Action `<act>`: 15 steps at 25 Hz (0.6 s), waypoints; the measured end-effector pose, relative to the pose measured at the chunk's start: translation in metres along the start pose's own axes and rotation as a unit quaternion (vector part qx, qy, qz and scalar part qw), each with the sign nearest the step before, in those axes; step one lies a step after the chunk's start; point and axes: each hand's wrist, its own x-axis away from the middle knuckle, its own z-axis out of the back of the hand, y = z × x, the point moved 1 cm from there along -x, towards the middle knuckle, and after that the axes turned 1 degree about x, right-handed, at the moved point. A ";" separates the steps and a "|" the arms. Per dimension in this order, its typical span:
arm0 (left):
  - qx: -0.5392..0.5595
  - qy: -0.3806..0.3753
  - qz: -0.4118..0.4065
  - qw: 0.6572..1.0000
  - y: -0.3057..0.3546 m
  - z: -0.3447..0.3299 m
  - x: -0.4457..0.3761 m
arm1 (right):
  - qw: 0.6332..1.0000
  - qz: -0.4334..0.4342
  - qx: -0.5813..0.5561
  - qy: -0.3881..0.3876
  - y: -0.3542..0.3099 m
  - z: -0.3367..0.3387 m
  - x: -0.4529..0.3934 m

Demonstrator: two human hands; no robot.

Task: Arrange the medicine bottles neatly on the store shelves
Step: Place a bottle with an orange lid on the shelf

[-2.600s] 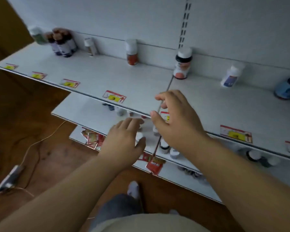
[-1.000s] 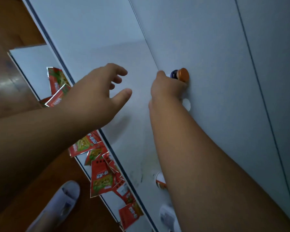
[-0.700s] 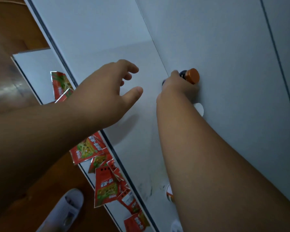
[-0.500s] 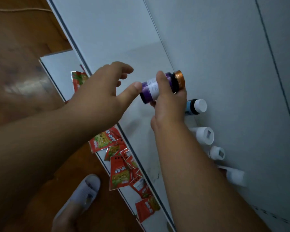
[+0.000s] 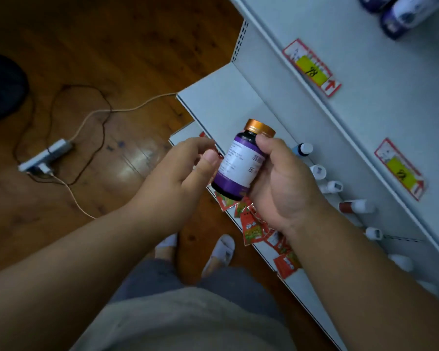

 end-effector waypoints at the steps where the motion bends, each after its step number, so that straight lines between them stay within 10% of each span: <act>1: 0.004 -0.006 -0.006 1.000 0.013 0.012 0.007 | 0.999 0.022 0.027 0.002 -0.010 -0.012 0.013; 15: -0.142 -0.095 -0.227 0.959 0.166 0.000 -0.038 | 0.957 0.235 0.074 0.150 -0.151 0.010 0.089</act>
